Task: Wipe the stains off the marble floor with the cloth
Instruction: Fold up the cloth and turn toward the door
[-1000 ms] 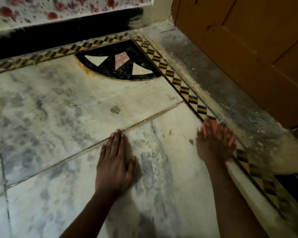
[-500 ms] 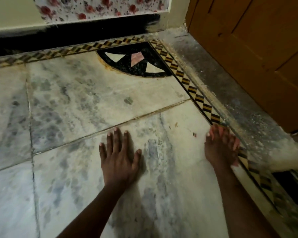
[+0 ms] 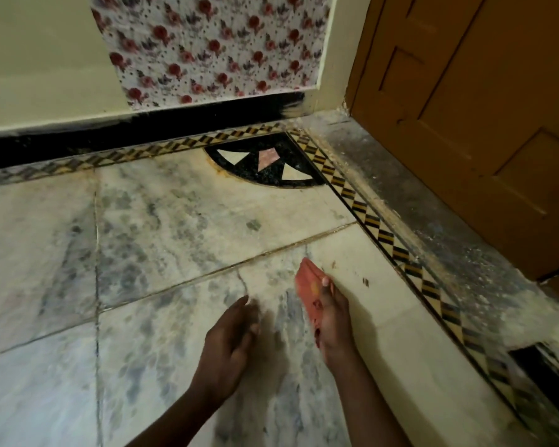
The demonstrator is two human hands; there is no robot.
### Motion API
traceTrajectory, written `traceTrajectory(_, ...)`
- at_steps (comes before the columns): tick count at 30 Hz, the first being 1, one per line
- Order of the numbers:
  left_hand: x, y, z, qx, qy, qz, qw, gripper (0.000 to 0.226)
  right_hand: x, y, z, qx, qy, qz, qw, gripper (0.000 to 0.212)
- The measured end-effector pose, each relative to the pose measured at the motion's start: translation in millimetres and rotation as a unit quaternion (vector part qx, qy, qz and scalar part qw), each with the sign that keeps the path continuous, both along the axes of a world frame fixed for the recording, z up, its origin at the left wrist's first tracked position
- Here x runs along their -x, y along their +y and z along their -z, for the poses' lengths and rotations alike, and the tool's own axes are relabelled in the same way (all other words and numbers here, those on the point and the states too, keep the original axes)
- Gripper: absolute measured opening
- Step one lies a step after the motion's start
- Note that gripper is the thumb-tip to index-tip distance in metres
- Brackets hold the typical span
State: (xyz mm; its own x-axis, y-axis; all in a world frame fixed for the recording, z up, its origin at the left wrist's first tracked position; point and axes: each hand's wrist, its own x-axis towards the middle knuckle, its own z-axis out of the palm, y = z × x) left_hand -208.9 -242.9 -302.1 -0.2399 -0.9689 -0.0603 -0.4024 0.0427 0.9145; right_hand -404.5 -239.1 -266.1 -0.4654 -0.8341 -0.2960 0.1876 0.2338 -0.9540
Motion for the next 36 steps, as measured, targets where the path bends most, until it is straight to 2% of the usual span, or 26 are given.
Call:
traceTrajectory(3,10,-5,-23,-0.015,0.040,-0.039,0.998,0.032,-14,-2,-17,-0.034,-0.092,0.032,0.995,0.040)
traceTrajectory(5,13,-12,-40,-0.005,0.046,-0.035,0.998,0.036,-19,-4,-24,-0.031,-0.129,0.032,0.991,0.061)
traceTrajectory(7,16,-20,-57,0.033,0.031,-0.035,0.998,0.038,-20,-6,-27,-0.022,-0.122,0.036,0.992,0.082)
traceTrajectory(8,18,-23,-64,0.057,0.021,-0.043,0.997,0.037,-21,-6,-32,-0.008,-0.104,0.030,0.994,0.076)
traceTrajectory(10,21,-27,-80,0.089,0.022,-0.059,0.994,0.027,-22,-7,-48,0.014,-0.071,0.014,0.997,0.040)
traceTrajectory(12,24,-28,-95,0.071,0.054,-0.056,0.994,0.013,-23,-8,-59,0.029,-0.061,0.001,0.998,0.025)
traceTrajectory(13,25,-26,-101,0.041,0.078,-0.043,0.995,0.009,-23,-7,-64,0.035,-0.065,-0.005,0.997,0.024)
traceTrajectory(15,28,-27,-111,-0.038,0.122,-0.025,0.992,0.015,-27,-4,-76,0.041,-0.067,-0.023,0.997,0.026)
traceTrajectory(18,29,-36,-122,-0.155,0.187,-0.059,0.968,0.028,-33,0,-87,0.067,-0.070,-0.076,0.992,0.034)
traceTrajectory(20,28,-42,-128,-0.162,0.185,-0.066,0.967,0.034,-34,1,-94,0.078,-0.072,-0.099,0.989,0.032)
traceTrajectory(23,21,-47,-138,-0.131,0.135,-0.055,0.981,0.029,-34,2,-100,0.091,-0.057,-0.137,0.985,0.033)
traceTrajectory(26,12,-51,-149,-0.128,0.102,-0.024,0.986,0.024,-33,0,-106,0.085,-0.009,-0.122,0.989,0.038)
traceTrajectory(29,6,-57,-168,-0.160,0.154,-0.017,0.975,0.029,-12,-15,-127,0.083,0.002,-0.103,0.991,0.033)
traceTrajectory(31,1,-63,-181,-0.222,0.255,-0.020,0.941,0.024,11,-32,-147,0.090,-0.030,-0.086,0.992,0.041)
traceTrajectory(33,-2,-70,-191,-0.286,0.318,-0.039,0.903,0.016,28,-45,-152,0.089,-0.097,-0.057,0.990,0.061)
traceTrajectory(36,-3,-70,-179,-0.351,0.262,-0.071,0.896,0.011,18,-36,-124,-0.035,-0.217,-0.043,0.975,0.106)
